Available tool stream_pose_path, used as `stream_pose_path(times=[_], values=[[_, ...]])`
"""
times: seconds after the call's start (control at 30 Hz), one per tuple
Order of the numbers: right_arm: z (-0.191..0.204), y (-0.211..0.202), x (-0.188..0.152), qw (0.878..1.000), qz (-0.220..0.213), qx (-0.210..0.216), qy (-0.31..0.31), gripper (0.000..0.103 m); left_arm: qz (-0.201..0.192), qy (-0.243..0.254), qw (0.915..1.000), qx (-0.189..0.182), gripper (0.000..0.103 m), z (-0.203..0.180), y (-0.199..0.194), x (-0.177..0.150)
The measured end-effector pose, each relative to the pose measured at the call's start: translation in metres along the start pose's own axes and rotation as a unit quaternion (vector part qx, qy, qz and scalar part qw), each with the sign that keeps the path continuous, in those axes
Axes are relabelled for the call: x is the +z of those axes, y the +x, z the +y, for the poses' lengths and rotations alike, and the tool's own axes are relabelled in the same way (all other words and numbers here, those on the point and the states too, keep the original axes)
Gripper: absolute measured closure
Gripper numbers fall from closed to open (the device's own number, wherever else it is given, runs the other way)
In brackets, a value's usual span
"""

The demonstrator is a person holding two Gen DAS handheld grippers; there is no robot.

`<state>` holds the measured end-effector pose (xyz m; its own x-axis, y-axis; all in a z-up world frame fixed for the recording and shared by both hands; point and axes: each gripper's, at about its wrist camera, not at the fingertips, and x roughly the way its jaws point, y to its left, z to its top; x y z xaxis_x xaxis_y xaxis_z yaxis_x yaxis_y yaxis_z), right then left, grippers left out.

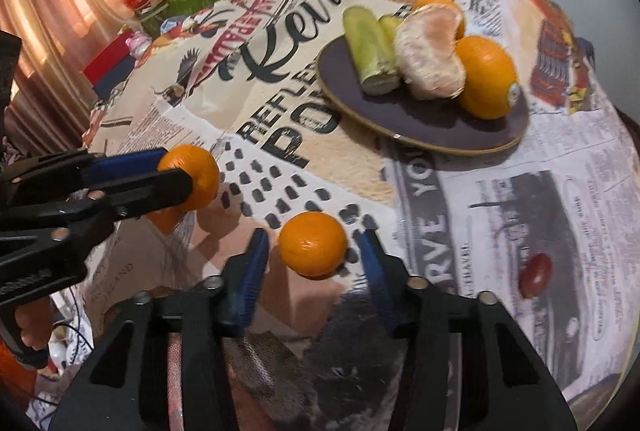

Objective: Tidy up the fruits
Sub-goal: 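Grasp a small mandarin with the right gripper while the left gripper grasps the other mandarin, then carry both mandarins onto the grey plate and open both grippers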

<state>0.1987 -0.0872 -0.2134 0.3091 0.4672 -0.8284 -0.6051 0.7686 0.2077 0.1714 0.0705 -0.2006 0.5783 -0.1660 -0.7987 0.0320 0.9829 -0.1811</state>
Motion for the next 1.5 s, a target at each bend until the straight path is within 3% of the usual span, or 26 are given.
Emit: stream_pose_path(times=[0.37, 0.77, 1.5], values=[[-0.018, -0.024, 0.0, 0.999, -0.04, -0.012, 0.02, 0.071, -0.004, 0.007, 0.9999, -0.007, 0.073, -0.013, 0.005, 0.009], [-0.049, -0.057, 0.013, 0.994, -0.092, -0.057, 0.031, 0.071, -0.032, 0.025, 0.999, -0.019, 0.073, -0.036, 0.006, 0.044], [-0.079, -0.037, 0.036, 0.993, -0.099, -0.055, 0.04, 0.071, -0.02, 0.031, 0.9988, -0.033, 0.073, -0.051, 0.052, 0.075]])
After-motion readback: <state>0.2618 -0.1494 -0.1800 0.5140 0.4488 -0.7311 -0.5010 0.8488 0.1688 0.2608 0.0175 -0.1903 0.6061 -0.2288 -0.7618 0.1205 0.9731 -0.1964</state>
